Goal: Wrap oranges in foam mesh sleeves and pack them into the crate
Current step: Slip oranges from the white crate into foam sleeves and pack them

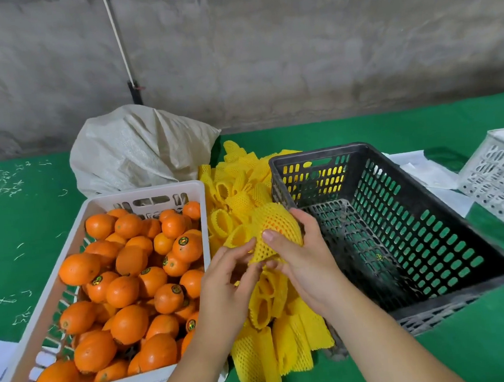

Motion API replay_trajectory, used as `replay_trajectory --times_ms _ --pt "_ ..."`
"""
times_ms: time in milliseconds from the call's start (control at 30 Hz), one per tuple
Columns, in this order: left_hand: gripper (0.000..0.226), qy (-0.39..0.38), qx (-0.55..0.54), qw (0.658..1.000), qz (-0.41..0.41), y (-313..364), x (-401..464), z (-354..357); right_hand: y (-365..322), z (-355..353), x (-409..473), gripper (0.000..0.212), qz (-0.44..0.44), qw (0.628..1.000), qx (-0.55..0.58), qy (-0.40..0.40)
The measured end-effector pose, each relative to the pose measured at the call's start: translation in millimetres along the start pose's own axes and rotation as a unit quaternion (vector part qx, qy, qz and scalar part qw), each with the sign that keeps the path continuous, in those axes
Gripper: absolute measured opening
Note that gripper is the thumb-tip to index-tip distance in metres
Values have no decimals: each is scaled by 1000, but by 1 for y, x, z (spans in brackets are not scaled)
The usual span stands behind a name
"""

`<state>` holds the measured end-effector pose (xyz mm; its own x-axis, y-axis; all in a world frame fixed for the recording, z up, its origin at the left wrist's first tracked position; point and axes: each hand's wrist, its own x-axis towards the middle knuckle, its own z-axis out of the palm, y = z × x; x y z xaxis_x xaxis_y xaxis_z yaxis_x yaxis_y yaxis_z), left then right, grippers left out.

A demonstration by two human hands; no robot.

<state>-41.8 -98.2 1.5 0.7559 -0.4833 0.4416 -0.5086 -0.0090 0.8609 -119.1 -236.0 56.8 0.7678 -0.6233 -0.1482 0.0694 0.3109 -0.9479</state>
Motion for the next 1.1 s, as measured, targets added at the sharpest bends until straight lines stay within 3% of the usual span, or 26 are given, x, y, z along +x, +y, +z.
replay_trajectory --times_ms 133,233,300,367,433,500,533,567,667,700,767,833,900,933,1000,1100 --pt "26 -50 82 995 21 -15 0 -13 -14 -47 27 83 -102 960 -232 119" --pt "31 -28 188 979 -69 -52 -1 -53 -13 -87 45 88 -64 919 -349 173" --pt "42 -94 298 937 -157 -77 0 -76 -4 -97 50 91 6 909 -388 151" --pt "54 -225 447 849 -169 -90 -3 -82 8 -94 52 92 51 887 -446 108" --pt "56 -304 535 775 -143 -96 -10 -79 21 -79 45 87 8 809 -583 65" --pt "53 -303 570 750 -145 -93 -14 -75 38 -60 33 80 -131 664 -736 13" --pt "52 -299 585 739 -150 -89 -14 -74 45 -51 28 74 -185 611 -770 -16" --pt "51 -300 605 722 -147 -84 -14 -74 53 -40 25 66 -202 593 -778 -46" --pt "52 -341 625 684 -159 -71 -19 -75 78 -6 20 50 -99 715 -679 -133" --pt "53 -365 598 690 -183 -67 -20 -75 86 3 20 58 -79 727 -665 -154" --pt "57 -414 515 706 -254 -60 -20 -84 99 19 24 82 -76 709 -678 -179" --pt "58 -450 446 715 -295 -52 -14 -94 106 26 28 89 -66 691 -699 -171" --pt "52 -472 423 713 -299 -45 -11 -102 110 27 31 67 -74 690 -704 -150" --pt "46 -468 429 717 -288 -43 -11 -104 110 25 32 52 -80 709 -686 -145" --pt "39 -430 423 754 -261 -42 -14 -106 107 19 31 34 -88 778 -610 -122" --pt "53 -274 341 860 -263 -43 -22 -111 98 15 21 24 -94 884 -457 -36"
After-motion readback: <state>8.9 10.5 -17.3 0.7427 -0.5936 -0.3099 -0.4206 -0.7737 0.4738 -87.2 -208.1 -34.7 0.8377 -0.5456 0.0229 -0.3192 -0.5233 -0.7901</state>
